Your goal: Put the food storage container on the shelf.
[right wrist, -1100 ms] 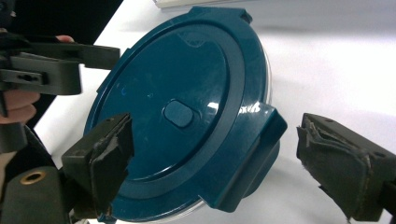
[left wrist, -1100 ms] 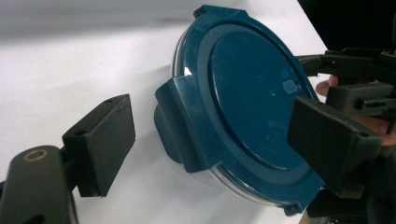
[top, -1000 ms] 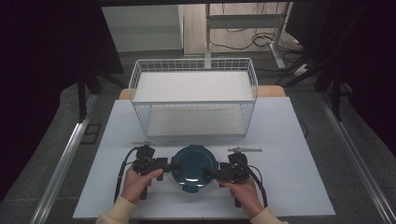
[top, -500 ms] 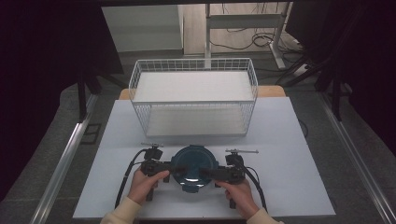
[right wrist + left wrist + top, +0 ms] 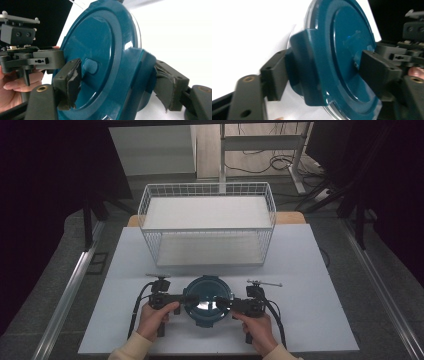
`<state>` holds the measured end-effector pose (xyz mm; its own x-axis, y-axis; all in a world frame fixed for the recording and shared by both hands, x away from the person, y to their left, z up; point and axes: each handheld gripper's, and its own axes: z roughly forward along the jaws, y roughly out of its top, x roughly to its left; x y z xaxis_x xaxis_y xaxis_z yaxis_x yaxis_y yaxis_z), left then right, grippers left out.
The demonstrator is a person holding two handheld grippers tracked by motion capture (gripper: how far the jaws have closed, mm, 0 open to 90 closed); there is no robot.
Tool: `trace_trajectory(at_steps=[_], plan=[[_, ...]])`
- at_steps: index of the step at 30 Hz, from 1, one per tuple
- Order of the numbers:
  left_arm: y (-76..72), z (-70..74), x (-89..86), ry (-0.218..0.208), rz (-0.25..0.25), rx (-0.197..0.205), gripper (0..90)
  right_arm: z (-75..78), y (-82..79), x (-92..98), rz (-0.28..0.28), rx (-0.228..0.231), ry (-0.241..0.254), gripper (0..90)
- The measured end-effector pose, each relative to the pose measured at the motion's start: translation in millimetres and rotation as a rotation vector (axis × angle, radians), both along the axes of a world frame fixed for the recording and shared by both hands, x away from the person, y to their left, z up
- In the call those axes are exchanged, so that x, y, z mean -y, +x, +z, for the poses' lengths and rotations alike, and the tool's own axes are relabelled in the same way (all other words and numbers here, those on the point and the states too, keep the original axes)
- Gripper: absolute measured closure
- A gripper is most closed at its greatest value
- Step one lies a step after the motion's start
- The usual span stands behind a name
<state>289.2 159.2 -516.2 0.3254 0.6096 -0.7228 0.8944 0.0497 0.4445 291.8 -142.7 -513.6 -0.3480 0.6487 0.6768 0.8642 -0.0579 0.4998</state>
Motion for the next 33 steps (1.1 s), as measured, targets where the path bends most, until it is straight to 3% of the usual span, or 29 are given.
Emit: trace_trajectory(at_steps=[8, 20, 23, 33], plan=[[-13.7, 7.5, 0.0, 0.014, 0.012, 0.056, 33.7, 1.5, -6.0, 5.0, -0.007, 0.031, 0.033, 34.5], [-20.4, 12.1, 0.6, 0.025, 0.024, 0.099, 35.9, 5.3, -11.0, 5.4, 0.021, 0.087, 0.017, 34.7], [-22.1, 15.7, 0.6, 0.04, 0.02, 0.119, 36.3, 8.4, -11.8, 4.4, 0.036, 0.125, 0.002, 34.7], [-25.2, 23.2, 2.7, 0.042, 0.016, 0.144, 36.7, 17.9, -12.1, 5.5, 0.049, 0.184, -0.011, 34.8]])
